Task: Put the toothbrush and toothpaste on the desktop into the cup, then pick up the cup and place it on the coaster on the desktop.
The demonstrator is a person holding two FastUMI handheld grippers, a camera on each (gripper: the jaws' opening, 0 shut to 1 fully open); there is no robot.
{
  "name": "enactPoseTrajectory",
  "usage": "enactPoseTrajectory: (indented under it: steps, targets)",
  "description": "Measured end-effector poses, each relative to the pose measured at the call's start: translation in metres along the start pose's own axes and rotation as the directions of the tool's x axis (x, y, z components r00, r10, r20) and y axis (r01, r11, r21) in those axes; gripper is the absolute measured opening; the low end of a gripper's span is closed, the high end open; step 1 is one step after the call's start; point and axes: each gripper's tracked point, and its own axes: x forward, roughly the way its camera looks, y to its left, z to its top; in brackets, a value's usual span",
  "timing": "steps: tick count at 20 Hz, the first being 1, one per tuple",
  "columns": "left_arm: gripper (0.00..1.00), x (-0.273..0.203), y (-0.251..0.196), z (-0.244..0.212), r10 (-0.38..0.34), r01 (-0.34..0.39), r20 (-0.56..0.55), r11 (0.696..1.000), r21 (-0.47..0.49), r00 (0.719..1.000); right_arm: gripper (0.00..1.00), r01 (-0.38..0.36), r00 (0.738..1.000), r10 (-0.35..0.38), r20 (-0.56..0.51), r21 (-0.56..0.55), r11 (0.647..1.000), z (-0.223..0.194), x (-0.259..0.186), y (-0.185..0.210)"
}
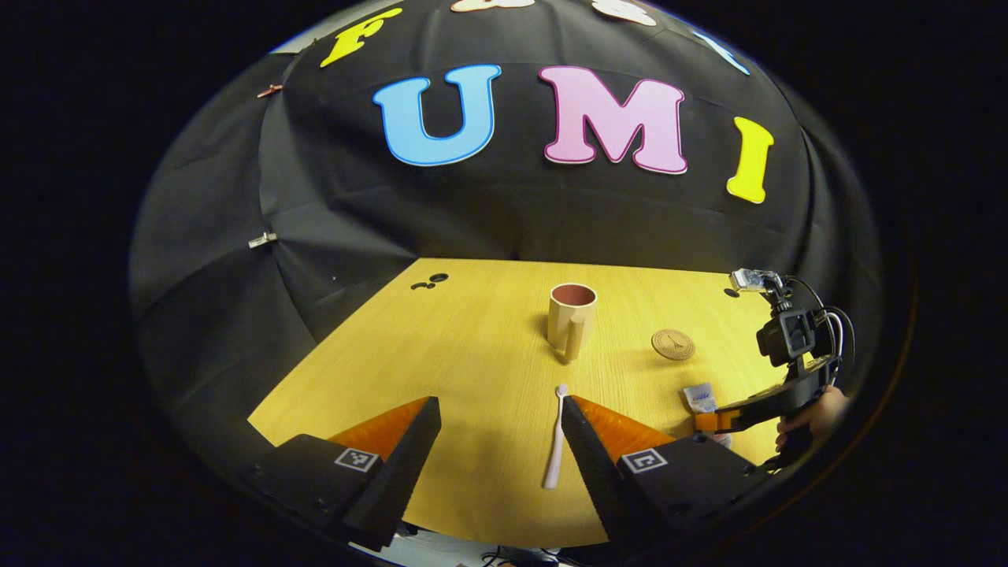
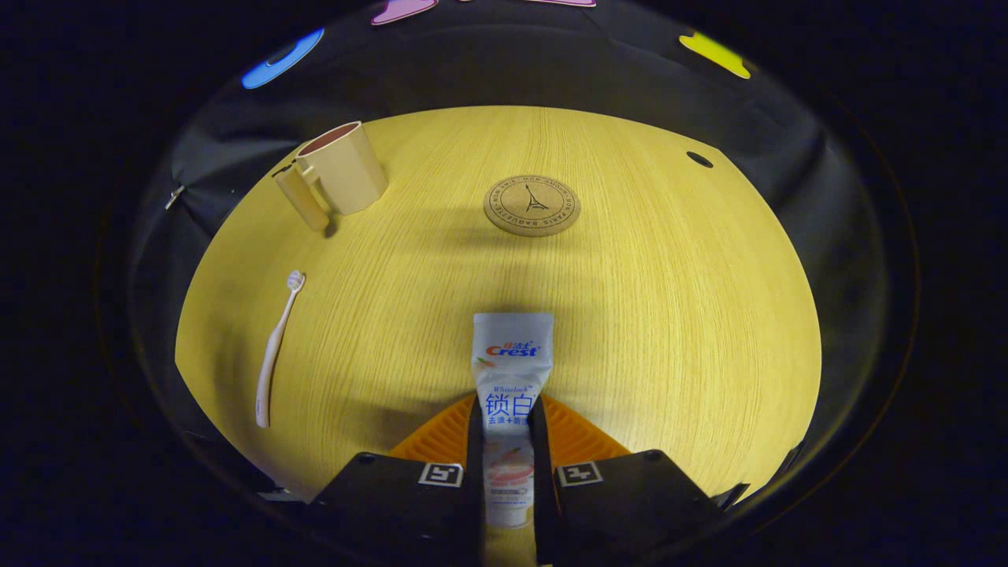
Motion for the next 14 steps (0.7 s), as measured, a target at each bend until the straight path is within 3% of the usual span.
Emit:
enactPoseTrajectory:
  steps: [1,2,8,14]
  targets:
    - [0.96,0.004,0.002,-0.003,0.001,-0.001,-0.008,1.0,-0.004,1.0,0.23,-0.002,1.0,0.002,-0.002,0.002,1.0,0.0,-0.001,-0.002]
    - [0.96,0.007,0.003,-0.005,0.003,-0.004,-0.018,1.0,-0.006,1.0,0.28,-0.01,1.0,0.01,0.001,0.007,1.0,0.003,-0.003,-0.002]
    - [0.96,0.041,-0.002,-0.028,-0.009,0.006,-0.128,1.0,-0.024,0.992,0.28,-0.041,0.994,0.047,0.102,-0.051,0.998,0.039,-0.032,-0.01]
    - [0.97,0.078,-0.033,-0.061,-0.086,0.079,-0.28,0.996,-0.036,0.956,0.28,-0.096,0.986,0.099,0.137,-0.03,0.995,0.053,-0.054,-0.011]
